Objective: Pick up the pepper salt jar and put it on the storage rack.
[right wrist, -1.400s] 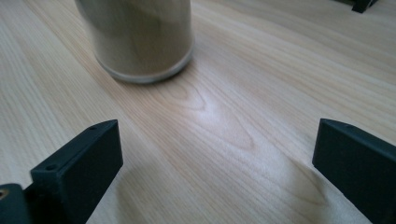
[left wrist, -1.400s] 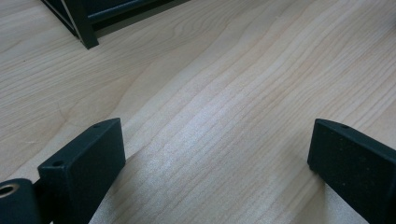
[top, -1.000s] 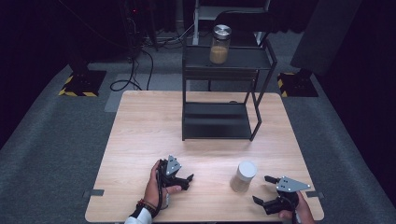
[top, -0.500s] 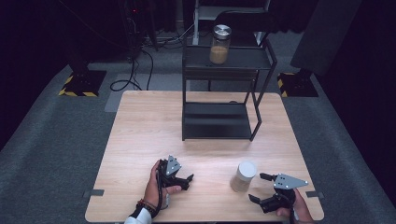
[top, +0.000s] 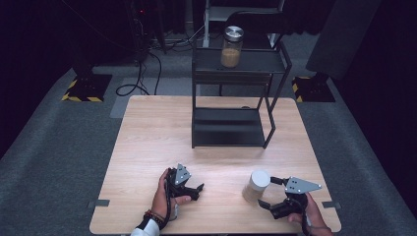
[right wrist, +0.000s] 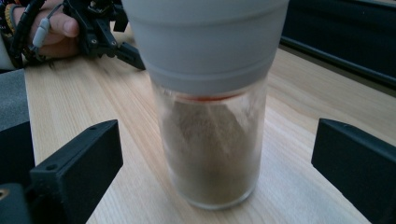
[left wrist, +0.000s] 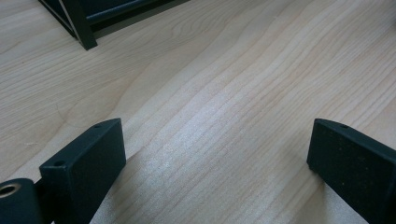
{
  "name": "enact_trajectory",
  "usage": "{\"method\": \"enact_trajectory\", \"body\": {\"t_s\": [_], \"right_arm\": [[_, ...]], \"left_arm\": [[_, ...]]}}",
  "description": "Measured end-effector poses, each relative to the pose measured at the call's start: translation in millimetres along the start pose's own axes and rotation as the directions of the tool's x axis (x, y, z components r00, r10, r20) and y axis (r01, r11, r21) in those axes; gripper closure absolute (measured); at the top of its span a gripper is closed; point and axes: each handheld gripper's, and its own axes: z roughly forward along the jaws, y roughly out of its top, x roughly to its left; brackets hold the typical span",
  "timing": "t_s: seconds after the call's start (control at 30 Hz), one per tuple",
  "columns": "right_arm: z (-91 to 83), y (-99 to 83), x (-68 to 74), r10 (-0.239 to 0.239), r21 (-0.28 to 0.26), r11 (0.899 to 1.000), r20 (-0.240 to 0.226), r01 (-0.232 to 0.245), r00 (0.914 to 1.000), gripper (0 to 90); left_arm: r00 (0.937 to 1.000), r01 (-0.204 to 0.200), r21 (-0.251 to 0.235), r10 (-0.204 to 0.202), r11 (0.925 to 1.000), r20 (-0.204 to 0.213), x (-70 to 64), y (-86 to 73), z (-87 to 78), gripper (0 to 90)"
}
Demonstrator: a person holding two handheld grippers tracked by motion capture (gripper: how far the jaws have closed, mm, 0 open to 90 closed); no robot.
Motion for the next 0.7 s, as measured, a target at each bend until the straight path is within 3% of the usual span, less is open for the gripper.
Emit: {"method": "enact_trajectory", "body": {"t_s": [0.23,0.53,0.7], "right_arm": [[8.7,12.4,-1.9,-0.014,-0.015,1.000,-0.012,0.013,0.9998,1.5],[14.5,15.7,-6.0,-0.010,-0.036,0.999,-0.036,0.009,0.9993,2.1],[17.6,16.8,-6.6,-0.018,-0.046,0.999,-0.033,0.016,0.9993,10.3]], "left_arm": [[1.0000,-0.002,0.000,0.002,1.0000,0.002,0.1,-0.1,-0.2,4.3],[0.9999,-0.006,0.002,0.006,1.0000,0.009,1.2,0.2,-0.3,4.3],[0.9999,-0.009,0.001,0.009,1.0000,0.009,1.0,0.0,-0.4,4.4]]}}
